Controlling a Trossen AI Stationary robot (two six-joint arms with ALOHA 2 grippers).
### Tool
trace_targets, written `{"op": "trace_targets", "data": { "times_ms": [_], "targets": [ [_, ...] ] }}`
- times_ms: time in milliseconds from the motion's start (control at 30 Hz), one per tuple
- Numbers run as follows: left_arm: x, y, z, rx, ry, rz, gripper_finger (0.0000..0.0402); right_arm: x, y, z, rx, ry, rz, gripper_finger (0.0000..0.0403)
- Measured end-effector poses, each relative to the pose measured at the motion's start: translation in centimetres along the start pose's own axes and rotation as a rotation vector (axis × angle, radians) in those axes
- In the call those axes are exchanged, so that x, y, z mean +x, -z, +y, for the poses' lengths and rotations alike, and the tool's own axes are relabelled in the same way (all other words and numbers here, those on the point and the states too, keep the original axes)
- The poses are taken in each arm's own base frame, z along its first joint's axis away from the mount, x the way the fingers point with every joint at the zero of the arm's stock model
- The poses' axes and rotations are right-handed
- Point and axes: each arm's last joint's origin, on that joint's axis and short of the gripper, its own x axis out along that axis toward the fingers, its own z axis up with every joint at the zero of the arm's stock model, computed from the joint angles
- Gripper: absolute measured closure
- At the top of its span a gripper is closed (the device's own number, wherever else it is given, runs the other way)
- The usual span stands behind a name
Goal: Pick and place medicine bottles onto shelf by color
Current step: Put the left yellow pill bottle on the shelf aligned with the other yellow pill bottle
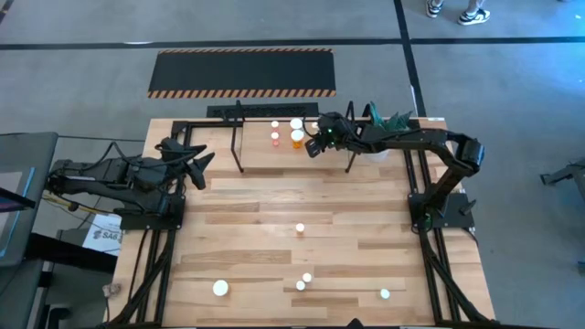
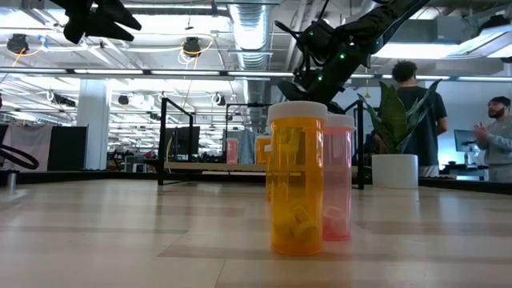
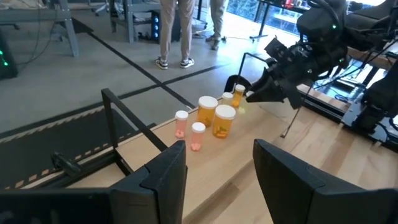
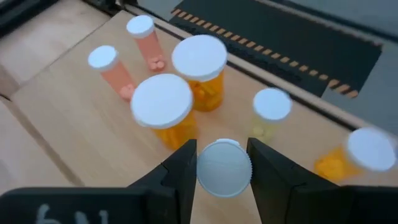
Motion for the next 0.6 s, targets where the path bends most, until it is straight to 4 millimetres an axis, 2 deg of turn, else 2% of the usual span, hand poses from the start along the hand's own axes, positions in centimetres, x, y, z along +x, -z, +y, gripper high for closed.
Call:
{"op": "trace_targets", "data": {
  "times_ms": [167,600],
  "targets": [
    [0.00,0.00,0.00,0.002,0.002,0.001,0.0228,-0.01,-0.03,0.04,-0.102,-0.001,-0.005,0.0256],
    [0.00,0.02,-0.02,0.003,0.008,0.005,0.0228,0.16,-0.19,-0.59,0.089,0.019,-0.003,0.0257]
  ]
}}
